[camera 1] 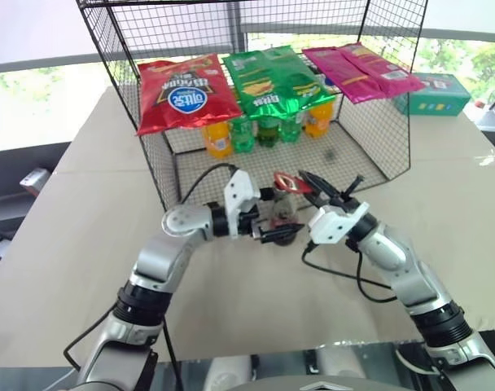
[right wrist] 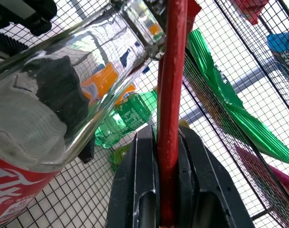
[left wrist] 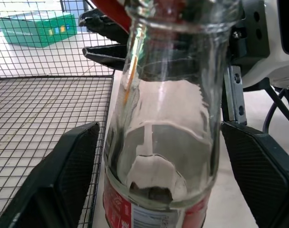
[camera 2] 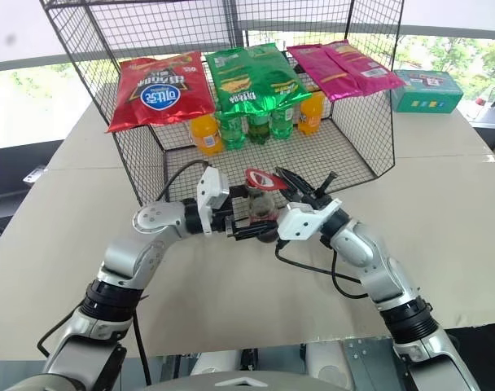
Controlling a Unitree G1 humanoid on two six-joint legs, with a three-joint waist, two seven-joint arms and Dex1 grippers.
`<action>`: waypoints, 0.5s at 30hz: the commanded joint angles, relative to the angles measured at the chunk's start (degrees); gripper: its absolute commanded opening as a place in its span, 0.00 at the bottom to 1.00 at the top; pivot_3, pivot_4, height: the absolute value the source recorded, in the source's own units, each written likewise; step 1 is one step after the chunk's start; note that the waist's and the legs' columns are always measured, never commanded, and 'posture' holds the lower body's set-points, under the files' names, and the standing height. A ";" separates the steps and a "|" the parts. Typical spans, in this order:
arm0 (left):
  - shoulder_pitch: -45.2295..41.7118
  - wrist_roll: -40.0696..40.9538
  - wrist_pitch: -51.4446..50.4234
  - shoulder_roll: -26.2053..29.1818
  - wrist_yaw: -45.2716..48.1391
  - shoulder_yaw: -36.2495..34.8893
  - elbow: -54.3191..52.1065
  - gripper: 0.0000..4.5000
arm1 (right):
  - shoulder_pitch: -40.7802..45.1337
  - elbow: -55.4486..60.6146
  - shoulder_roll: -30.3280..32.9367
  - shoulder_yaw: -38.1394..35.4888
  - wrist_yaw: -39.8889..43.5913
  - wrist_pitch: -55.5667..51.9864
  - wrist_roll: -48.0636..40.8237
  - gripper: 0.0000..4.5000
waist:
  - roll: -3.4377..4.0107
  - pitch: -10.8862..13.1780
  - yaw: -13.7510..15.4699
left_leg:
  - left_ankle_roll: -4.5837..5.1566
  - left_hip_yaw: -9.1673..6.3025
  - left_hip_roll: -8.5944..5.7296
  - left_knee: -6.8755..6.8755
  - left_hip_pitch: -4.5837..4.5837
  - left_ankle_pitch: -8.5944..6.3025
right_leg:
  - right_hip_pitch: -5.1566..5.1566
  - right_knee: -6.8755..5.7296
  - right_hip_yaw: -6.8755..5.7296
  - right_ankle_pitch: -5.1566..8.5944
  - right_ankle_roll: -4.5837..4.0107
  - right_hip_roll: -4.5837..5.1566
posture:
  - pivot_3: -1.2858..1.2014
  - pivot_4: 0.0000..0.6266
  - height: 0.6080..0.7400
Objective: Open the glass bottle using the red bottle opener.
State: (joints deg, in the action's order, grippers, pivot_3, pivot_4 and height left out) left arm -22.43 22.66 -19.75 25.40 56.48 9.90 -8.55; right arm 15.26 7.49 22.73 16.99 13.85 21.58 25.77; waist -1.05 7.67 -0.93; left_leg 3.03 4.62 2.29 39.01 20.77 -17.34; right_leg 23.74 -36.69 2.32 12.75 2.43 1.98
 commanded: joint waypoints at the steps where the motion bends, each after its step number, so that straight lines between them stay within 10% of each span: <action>1: -1.08 0.98 -0.15 -0.07 -0.01 -0.93 -1.49 0.68 | -1.69 -3.47 1.67 2.02 2.24 -1.35 3.08 0.00 | 0.00 0.00 -0.02 | 0.00 0.00 0.00 0.00 -0.01 0.00 | 0.00 0.00 0.00 0.00 0.00 0.00 | 0.52 0.24 1.00; 3: -1.01 1.25 -0.19 -0.20 -0.10 -1.24 -1.68 0.52 | -1.58 -3.57 1.73 1.95 2.19 -1.41 3.05 0.00 | 0.01 0.01 0.00 | 0.00 -0.01 0.01 0.00 -0.01 0.00 | 0.00 0.00 -0.01 0.00 0.00 -0.01 | 0.52 0.24 1.00; 15: -0.47 3.37 -1.05 -0.60 -0.39 -2.79 -2.99 0.53 | -0.82 -4.94 2.32 1.24 1.84 -1.46 2.74 0.00 | 0.00 0.01 0.01 | 0.00 0.02 0.00 -0.25 0.03 0.00 | 0.02 0.24 -0.01 0.01 -0.01 0.00 | 0.52 0.24 1.00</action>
State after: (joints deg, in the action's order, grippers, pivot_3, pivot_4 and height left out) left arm -22.65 23.51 -21.08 25.21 55.76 9.17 -8.79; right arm 16.43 6.88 23.19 16.97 13.68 21.54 25.94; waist -1.05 7.69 -0.93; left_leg 3.03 4.64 2.29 38.73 20.81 -17.35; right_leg 23.75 -36.41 2.31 12.76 2.42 1.98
